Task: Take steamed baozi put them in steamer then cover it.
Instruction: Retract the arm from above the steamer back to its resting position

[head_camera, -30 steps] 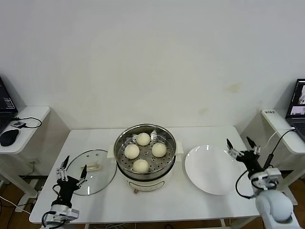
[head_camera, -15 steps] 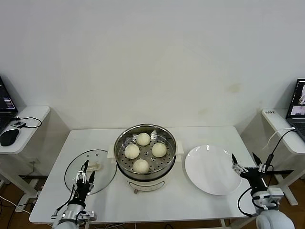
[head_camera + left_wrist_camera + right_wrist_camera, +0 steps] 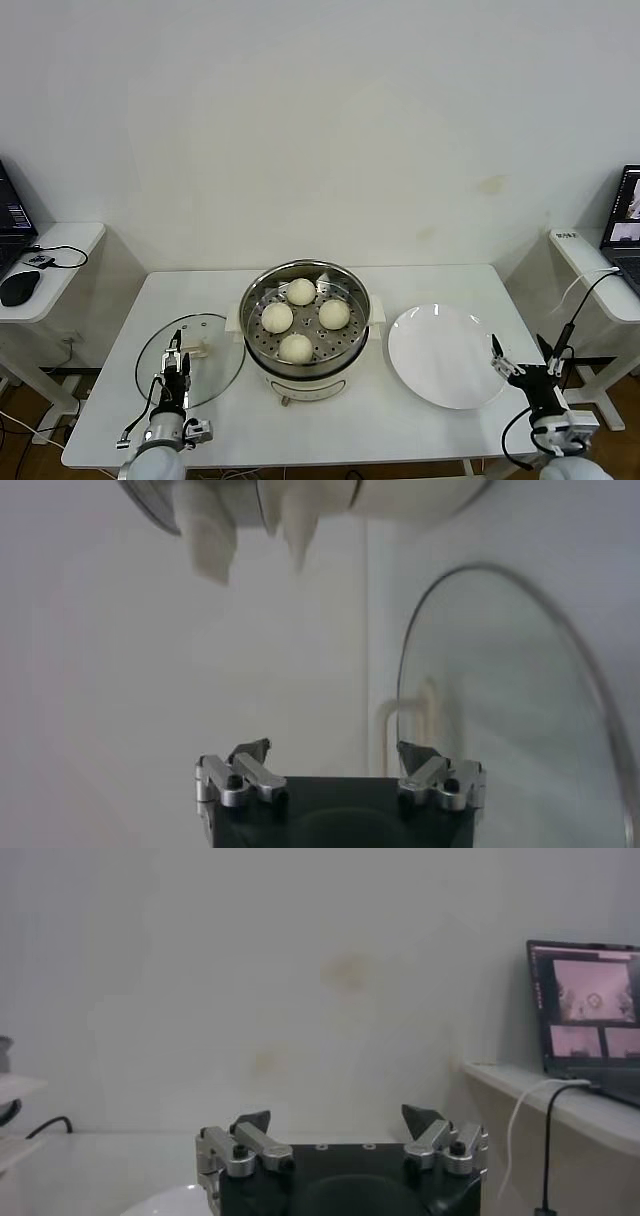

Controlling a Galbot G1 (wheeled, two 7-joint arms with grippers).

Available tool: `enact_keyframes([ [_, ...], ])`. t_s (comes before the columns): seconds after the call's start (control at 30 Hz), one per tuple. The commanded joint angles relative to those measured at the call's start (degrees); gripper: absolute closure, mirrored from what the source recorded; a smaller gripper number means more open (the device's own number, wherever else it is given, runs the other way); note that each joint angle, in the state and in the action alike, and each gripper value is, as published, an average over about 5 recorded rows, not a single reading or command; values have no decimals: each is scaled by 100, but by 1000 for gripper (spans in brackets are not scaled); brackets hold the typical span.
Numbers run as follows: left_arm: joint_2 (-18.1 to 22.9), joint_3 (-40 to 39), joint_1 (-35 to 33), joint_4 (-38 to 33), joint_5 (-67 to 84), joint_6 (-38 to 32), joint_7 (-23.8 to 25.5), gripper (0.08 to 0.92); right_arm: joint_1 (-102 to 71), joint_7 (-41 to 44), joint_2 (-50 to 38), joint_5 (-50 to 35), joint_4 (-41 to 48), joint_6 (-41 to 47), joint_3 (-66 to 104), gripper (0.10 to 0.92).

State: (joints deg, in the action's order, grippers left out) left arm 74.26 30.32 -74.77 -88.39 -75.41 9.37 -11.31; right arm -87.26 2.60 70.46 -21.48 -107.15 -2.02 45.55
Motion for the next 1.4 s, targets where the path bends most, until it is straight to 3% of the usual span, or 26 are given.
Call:
enact_keyframes([
  [0.03, 93, -113, 345, 293, -242, 603, 174, 177, -95, -7, 57, 50, -25, -31, 28, 203],
  [0.73, 213, -111, 845, 792, -109, 722, 285, 177, -176, 42, 108, 117, 65, -92, 25, 203],
  [1.4, 348, -1, 1261, 1293, 156, 606, -28, 177, -239, 67, 138, 165, 79, -119, 12, 203],
])
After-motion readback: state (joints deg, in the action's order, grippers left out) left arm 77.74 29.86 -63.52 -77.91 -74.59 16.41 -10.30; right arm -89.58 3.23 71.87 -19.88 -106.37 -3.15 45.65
